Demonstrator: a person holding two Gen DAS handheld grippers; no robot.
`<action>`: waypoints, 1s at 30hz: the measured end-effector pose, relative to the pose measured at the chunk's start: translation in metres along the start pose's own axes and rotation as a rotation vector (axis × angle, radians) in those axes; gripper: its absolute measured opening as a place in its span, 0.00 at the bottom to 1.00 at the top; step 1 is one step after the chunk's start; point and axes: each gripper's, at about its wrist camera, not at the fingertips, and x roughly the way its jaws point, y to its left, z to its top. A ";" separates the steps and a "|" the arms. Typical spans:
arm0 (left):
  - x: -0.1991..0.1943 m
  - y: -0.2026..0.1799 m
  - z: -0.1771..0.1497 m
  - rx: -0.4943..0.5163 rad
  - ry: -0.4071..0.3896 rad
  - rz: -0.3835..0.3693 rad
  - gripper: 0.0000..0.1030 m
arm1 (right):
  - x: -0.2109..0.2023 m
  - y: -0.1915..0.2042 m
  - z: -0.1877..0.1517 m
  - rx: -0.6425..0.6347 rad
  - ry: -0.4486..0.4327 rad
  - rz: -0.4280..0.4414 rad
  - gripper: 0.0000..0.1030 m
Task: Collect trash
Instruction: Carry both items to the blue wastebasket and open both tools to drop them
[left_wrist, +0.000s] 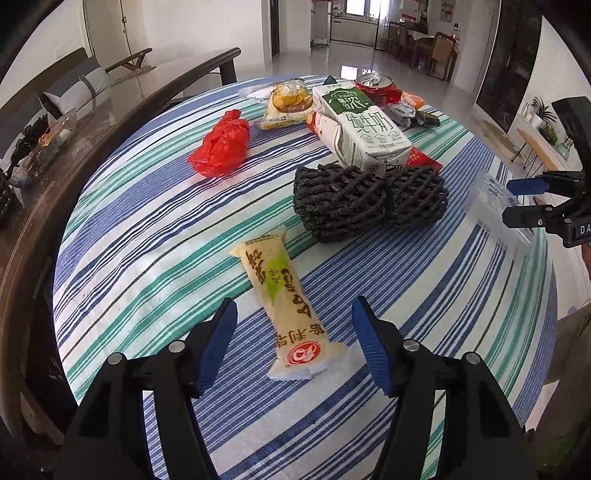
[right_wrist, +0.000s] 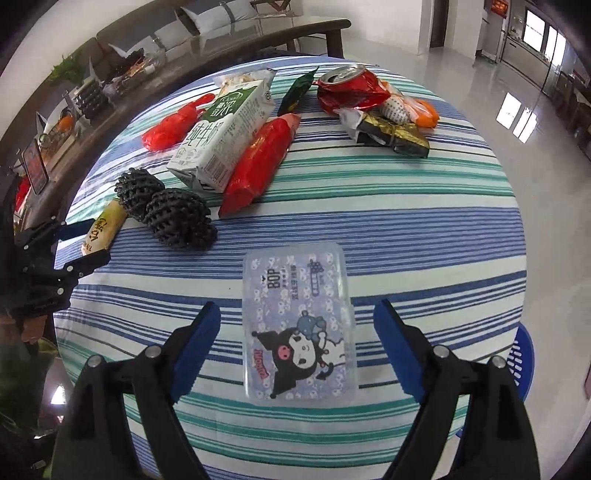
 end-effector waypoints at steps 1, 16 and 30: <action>0.000 0.001 0.001 0.001 0.007 0.001 0.63 | 0.002 0.005 0.000 -0.020 0.009 -0.011 0.82; -0.014 0.011 0.004 -0.056 0.000 -0.028 0.15 | -0.011 -0.001 -0.006 0.007 -0.027 0.011 0.60; -0.085 -0.135 0.069 0.060 -0.157 -0.339 0.15 | -0.108 -0.183 -0.093 0.382 -0.222 -0.068 0.60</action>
